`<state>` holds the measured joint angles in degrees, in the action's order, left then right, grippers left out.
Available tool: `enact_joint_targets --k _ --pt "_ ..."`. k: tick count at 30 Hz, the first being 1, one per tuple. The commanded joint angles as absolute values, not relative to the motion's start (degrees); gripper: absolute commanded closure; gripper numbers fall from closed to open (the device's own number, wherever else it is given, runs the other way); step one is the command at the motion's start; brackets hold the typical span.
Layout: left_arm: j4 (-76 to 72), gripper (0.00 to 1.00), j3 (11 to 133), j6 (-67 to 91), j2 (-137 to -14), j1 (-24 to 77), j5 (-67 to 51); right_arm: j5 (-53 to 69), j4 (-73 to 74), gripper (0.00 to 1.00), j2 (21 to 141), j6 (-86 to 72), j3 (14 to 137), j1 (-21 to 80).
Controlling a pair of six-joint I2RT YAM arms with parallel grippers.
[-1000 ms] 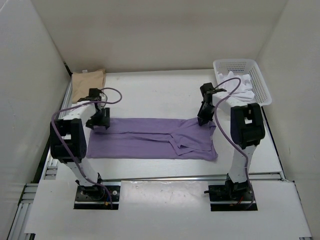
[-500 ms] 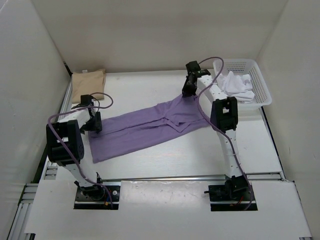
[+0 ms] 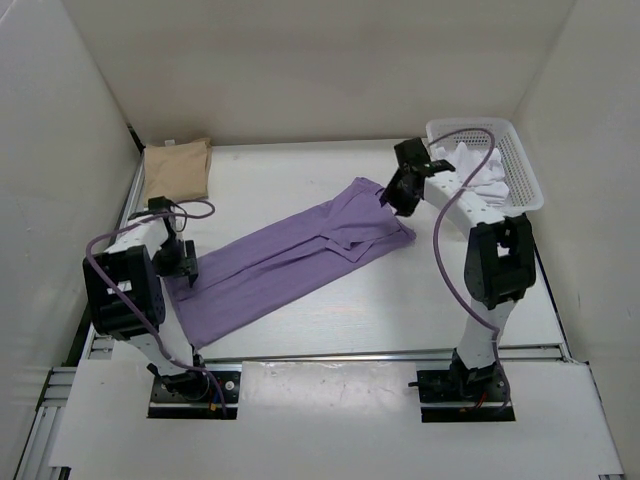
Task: Fold and stack the t-shirts
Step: Rotate the tshirt 90 degrees
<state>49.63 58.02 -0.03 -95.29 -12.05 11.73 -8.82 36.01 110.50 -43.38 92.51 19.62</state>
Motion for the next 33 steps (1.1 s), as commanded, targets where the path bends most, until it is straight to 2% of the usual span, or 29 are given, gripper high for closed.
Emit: enact_joint_targets --k 1,4,10,14,17,18,21,22,24,25,27,28,30,31,33 --pt "51.8 0.15 63.2 0.0 -89.0 -12.6 8.1 -8.0 36.2 0.50 107.5 -52.3 82.7 18.6" --pt "50.9 0.15 64.4 0.0 -88.4 -12.6 8.8 -9.0 35.0 0.46 108.3 -54.8 78.8 18.1" --pt "49.7 0.14 62.4 0.0 -86.6 -14.4 11.2 -9.8 34.5 0.46 113.4 -55.5 79.3 16.9" --pt "49.7 0.14 60.2 0.0 -85.3 -15.6 11.7 -4.8 35.0 0.49 116.4 -57.5 79.3 16.2" --pt "49.7 0.14 58.7 0.0 -84.2 -15.6 12.3 -4.7 35.0 0.69 119.5 -56.5 82.1 16.2" --pt "49.7 0.14 58.7 0.0 -84.2 -15.6 12.3 -4.2 35.0 0.82 122.1 -55.8 83.9 16.2" --pt "49.7 0.13 58.7 0.0 -84.2 -15.6 11.8 -4.8 35.7 0.97 128.9 -53.0 96.8 15.6" --pt "49.7 0.13 58.7 0.0 -84.2 -14.9 11.8 -6.2 36.2 1.00 130.8 -52.4 105.9 15.6" --pt "50.4 0.13 58.7 0.0 -85.9 -14.2 11.8 -6.2 36.2 1.00 137.3 -50.8 116.0 15.6" --pt "51.1 0.13 58.7 0.0 -86.4 -13.6 11.3 -5.1 35.6 1.00 139.6 -50.8 126.5 15.6" --pt "51.8 0.13 59.9 0.0 -88.1 -13.0 9.6 -0.6 32.9 0.93 145.2 -50.0 134.4 15.6" --pt "52.6 0.13 59.9 0.0 -88.1 -13.0 8.8 0.9 30.8 0.71 145.8 -50.0 136.3 15.6" --pt "52.6 0.13 60.5 0.0 -88.9 -12.2 6.7 2.8 24.3 0.51 144.3 -50.0 134.4 15.6" --pt "53.2 0.13 60.5 0.0 -89.7 -11.3 6.1 3.3 22.2 0.37 141.5 -49.3 130.5 15.6" --pt "53.2 0.13 60.5 0.0 -90.3 -10.3 5.2 3.3 22.1 0.33 137.9 -46.2 126.1 15.6"
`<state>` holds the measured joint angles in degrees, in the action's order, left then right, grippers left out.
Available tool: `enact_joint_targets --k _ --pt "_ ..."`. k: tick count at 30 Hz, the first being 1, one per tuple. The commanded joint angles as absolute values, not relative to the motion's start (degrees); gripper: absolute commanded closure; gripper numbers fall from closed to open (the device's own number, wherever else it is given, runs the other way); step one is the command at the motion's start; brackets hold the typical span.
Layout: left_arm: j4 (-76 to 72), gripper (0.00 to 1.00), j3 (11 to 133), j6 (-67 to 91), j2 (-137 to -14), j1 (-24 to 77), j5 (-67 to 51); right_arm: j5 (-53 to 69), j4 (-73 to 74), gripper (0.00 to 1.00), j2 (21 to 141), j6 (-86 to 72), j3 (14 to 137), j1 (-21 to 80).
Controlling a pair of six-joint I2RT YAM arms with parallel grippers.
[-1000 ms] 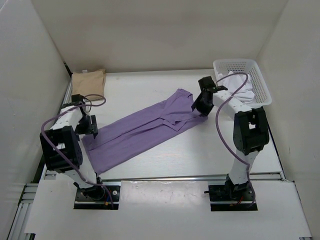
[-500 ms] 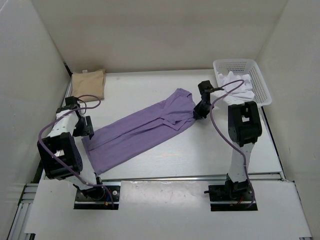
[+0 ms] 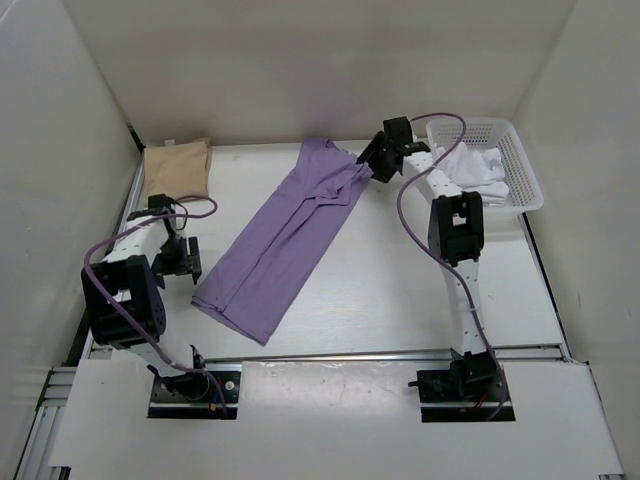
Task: Fold and stack the t-shirts
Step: Rotate the tshirt 90 degrees
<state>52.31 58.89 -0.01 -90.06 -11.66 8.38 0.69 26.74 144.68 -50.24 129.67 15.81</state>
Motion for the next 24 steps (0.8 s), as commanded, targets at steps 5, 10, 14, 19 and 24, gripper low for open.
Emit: enact_joint_targets --k 5,10,14,19,24 --pt "53.2 0.13 60.5 0.0 -88.7 -9.5 5.2 -4.2 25.0 0.25 118.4 -38.7 104.2 17.4" --pt "50.9 0.10 58.7 0.0 -78.5 -13.9 5.8 -16.3 27.0 0.06 94.2 -37.4 83.1 24.3" --pt "46.9 0.00 51.7 0.0 -64.4 -16.2 7.7 -29.3 30.9 0.00 80.1 -42.3 69.5 37.8" --pt "46.1 0.00 47.8 0.0 -53.4 -16.9 6.2 -23.7 30.3 0.03 75.9 -66.2 54.7 53.9" --pt "51.6 0.00 53.8 0.0 -43.9 -16.9 5.6 -18.8 21.4 0.16 87.5 -78.6 57.1 67.5"
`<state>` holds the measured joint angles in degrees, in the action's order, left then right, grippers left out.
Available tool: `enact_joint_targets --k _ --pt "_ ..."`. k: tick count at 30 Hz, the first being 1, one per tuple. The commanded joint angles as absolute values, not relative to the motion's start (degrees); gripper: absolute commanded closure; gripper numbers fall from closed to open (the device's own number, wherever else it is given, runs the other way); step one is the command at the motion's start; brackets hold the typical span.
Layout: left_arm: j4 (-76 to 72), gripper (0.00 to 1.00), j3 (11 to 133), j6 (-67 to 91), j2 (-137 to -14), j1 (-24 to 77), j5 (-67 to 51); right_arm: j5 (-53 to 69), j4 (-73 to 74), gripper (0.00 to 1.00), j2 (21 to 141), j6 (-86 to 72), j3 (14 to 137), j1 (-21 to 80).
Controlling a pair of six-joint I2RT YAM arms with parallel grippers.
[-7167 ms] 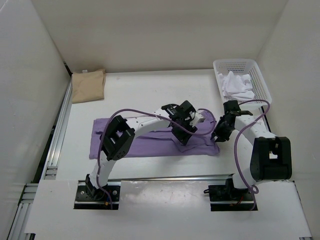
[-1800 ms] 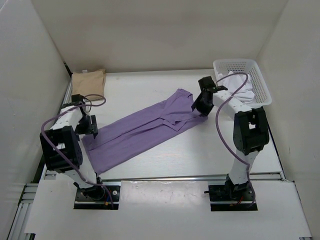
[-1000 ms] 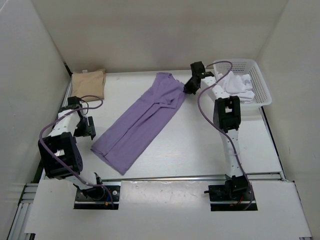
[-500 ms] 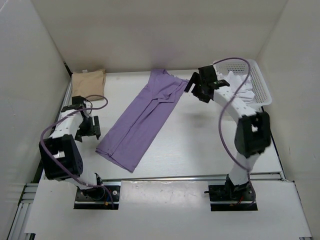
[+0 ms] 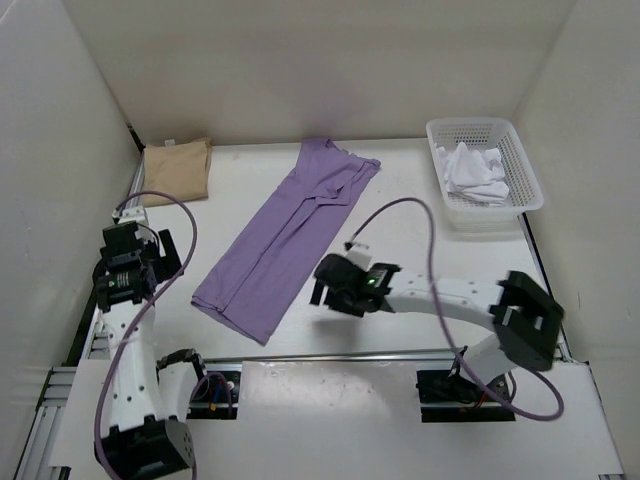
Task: Fold and stack the t-shirts
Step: Rotate the tshirt 90 degrees
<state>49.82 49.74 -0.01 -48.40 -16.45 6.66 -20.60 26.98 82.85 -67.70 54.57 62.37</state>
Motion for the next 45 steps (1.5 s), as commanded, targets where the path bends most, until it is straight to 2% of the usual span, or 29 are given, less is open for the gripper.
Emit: enact_joint_targets --k 1,3,8,13,17,19,20,23,26,30,33,37,40,41,43,44,45 --pt "52.2 0.00 53.8 0.0 -42.7 -16.9 7.0 -18.8 21.4 0.19 90.1 -78.6 61.7 68.6" --pt "52.7 0.00 53.8 0.0 -40.4 -16.9 8.4 -16.2 21.4 0.25 97.2 -79.1 68.0 70.8" --pt "59.2 0.00 54.3 0.0 -39.9 -16.9 12.3 -11.3 18.4 0.26 107.7 -85.9 72.8 72.4" --pt "59.9 0.00 52.6 0.0 -37.6 -16.9 15.6 -6.7 17.0 0.32 113.6 -92.3 74.7 73.6" --pt "60.5 0.00 52.1 0.0 -35.2 -16.9 16.3 -3.4 16.5 0.34 115.0 -97.0 71.6 73.6" --pt "60.5 0.00 52.1 0.0 -34.6 -16.9 16.3 -3.4 15.9 0.45 115.5 -98.3 70.5 73.6" --pt "60.5 0.00 52.1 0.0 -34.6 -16.9 16.3 -3.4 15.1 0.66 115.5 -98.3 69.9 73.6" --pt "61.2 0.00 51.6 0.0 -34.6 -16.9 15.2 -2.9 15.1 1.00 114.6 -98.3 67.2 72.2" --pt "63.8 0.00 51.6 0.0 -35.9 -16.9 8.8 -4.2 15.1 1.00 108.5 -98.3 61.1 70.8" --pt "67.7 0.00 53.7 0.0 -39.5 -16.9 -0.8 -6.9 16.4 1.00 97.0 -93.8 47.2 69.6" --pt "68.2 0.00 56.6 0.0 -43.8 -16.2 -5.8 -8.2 19.9 1.00 86.2 -90.5 41.7 69.6" --pt "67.5 0.01 62.2 0.0 -49.8 -10.7 -12.0 -8.8 21.6 1.00 75.4 -89.3 30.7 69.6" --pt "66.9 0.04 68.7 0.0 -56.8 -1.9 -11.9 -9.4 22.1 1.00 68.8 -87.8 27.7 69.6" --pt "66.2 0.05 70.0 0.0 -58.7 5.5 -11.1 -10.1 22.1 0.97 67.7 -86.8 27.2 69.6" --pt "65.0 0.05 71.7 0.0 -62.9 13.8 -10.5 -10.9 23.5 0.77 65.6 -82.8 27.9 69.1" --pt "62.3 0.07 71.7 0.0 -63.7 22.4 -9.1 -11.4 24.7 0.65 65.6 -81.4 29.1 69.1" --pt "59.5 0.08 70.2 0.0 -63.7 26.6 -7.9 -11.4 25.6 0.57 65.6 -80.2 29.7 69.1"
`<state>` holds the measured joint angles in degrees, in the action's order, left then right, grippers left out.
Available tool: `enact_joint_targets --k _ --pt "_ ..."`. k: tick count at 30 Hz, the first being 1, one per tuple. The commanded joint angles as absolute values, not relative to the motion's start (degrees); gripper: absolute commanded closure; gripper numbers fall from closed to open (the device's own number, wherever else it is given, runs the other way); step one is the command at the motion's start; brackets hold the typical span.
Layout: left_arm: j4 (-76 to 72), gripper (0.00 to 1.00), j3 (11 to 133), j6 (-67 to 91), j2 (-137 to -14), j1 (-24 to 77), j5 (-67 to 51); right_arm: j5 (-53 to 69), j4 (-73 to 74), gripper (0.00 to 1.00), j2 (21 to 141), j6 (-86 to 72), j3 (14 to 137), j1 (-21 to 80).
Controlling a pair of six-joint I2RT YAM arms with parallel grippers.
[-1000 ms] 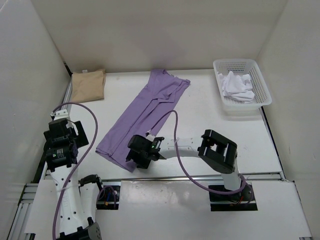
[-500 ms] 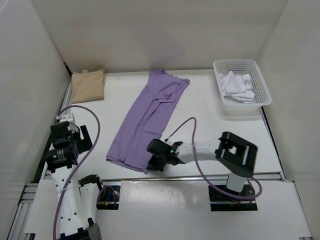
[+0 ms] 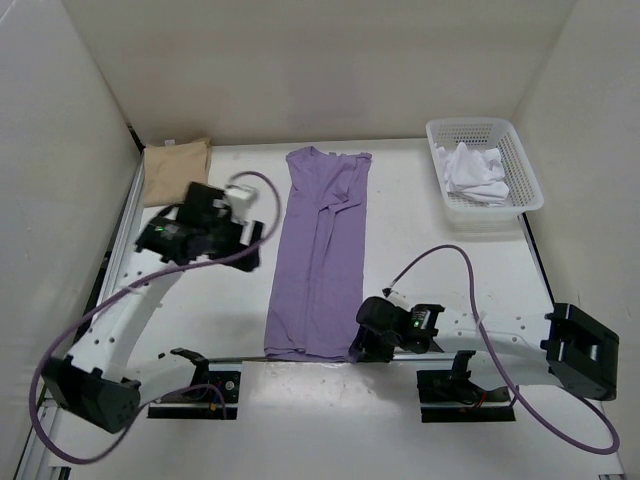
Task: Fold and stack the t-shirts
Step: Rotate the tshirt 90 degrees, then grab the bottom of the folded rectangular tshirt with both arms
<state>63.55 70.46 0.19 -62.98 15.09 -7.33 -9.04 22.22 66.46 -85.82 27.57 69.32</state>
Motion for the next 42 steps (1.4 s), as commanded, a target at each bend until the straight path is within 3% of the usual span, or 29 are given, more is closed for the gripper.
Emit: enact_joint_targets --k 1,2,5,7,10,20,26,29,33,34,35,37,40,42 --pt "56.5 0.08 68.5 0.0 -64.2 30.5 -6.8 -11.4 26.4 0.48 65.6 -78.7 30.3 69.1" --pt "51.2 0.07 66.3 0.0 -64.2 36.5 -6.2 -11.4 27.0 0.44 65.0 -78.1 30.9 69.1" --pt "44.3 0.07 56.4 0.0 -61.7 40.4 -6.8 -10.9 27.0 0.39 65.0 -76.8 30.9 69.1" --pt "40.7 0.10 49.6 0.0 -60.4 40.4 -5.8 -11.4 27.0 0.40 64.0 -76.8 30.9 69.1" --pt "40.7 0.22 42.9 0.0 -61.1 38.2 -11.4 -11.4 25.1 0.41 64.0 -76.1 29.9 69.1" --pt "31.3 0.26 27.8 0.0 -64.6 37.3 -26.5 -7.8 21.2 0.47 65.7 -75.6 28.2 70.2" --pt "28.8 0.29 23.7 0.0 -67.1 37.3 -26.4 -5.9 18.9 0.47 66.2 -74.8 27.2 70.2" --pt "27.1 0.37 23.7 0.0 -68.8 37.3 -28.3 -4.6 16.7 0.54 66.2 -74.8 25.8 70.2" --pt "26.5 0.55 22.7 0.0 -68.8 37.3 -30.8 -2.4 15.1 0.62 69.1 -71.0 26.8 69.6" --pt "26.5 0.62 22.7 0.0 -68.8 37.3 -30.8 -1.6 15.1 0.66 69.7 -70.1 27.5 69.6" --pt "26.5 0.76 22.7 0.0 -68.8 37.3 -30.8 -1.6 15.1 0.68 70.3 -69.4 28.8 69.6" --pt "26.5 0.88 23.2 0.0 -68.8 37.3 -31.5 -1.1 15.1 0.78 71.4 -67.7 30.1 69.6" --pt "26.5 0.90 25.1 0.0 -68.8 37.3 -32.6 -2.4 17.9 1.00 71.3 -67.0 32.3 69.1" --pt "27.1 0.90 27.8 0.0 -68.8 35.9 -35.4 -4.7 22.4 1.00 68.3 -65.3 34.8 67.3"
